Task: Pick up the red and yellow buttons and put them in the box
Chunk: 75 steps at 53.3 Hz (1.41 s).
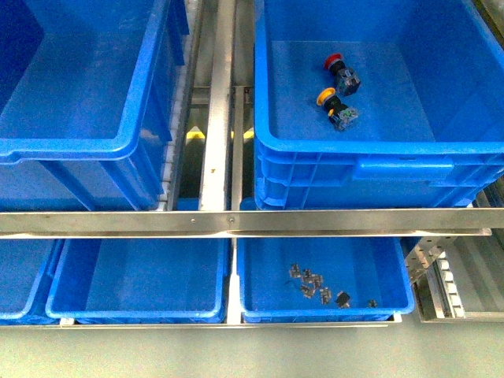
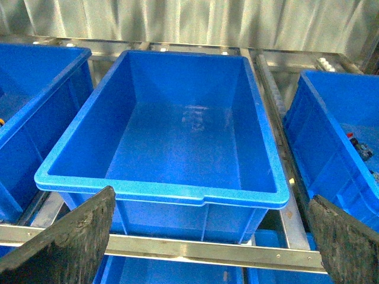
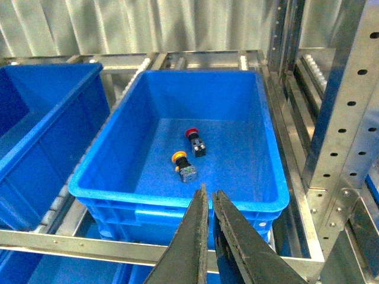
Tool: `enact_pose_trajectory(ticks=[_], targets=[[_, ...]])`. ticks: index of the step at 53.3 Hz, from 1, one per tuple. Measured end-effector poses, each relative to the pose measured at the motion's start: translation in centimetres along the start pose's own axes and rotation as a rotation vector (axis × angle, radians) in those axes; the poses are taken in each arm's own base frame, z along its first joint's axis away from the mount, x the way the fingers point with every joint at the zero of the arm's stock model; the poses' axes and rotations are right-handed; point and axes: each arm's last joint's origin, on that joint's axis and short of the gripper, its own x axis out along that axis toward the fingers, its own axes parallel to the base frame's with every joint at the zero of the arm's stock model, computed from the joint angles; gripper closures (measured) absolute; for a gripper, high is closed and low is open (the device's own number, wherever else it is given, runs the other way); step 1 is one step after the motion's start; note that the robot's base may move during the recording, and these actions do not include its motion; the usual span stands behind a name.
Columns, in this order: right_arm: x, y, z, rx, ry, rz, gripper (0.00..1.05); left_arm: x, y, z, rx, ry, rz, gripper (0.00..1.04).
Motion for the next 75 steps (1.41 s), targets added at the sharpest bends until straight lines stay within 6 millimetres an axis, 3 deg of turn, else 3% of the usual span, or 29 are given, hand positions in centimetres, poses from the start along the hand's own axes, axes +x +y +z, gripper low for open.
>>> enact_pose_trajectory(ticks=[6, 35, 75], targets=[[0.0, 0.0, 0.0, -0.002, 0.0, 0.0, 1.0, 0.0, 0.0, 0.0, 0.0, 0.0, 0.0, 0.08], [0.0, 0.0, 0.0, -0.001, 0.0, 0.0, 0.06, 0.0, 0.0, 0.0, 0.0, 0.0, 0.0, 0.08], [0.0, 0.0, 0.0, -0.002, 0.0, 0.0, 0.07, 0.0, 0.0, 0.0, 0.0, 0.0, 0.0, 0.08]])
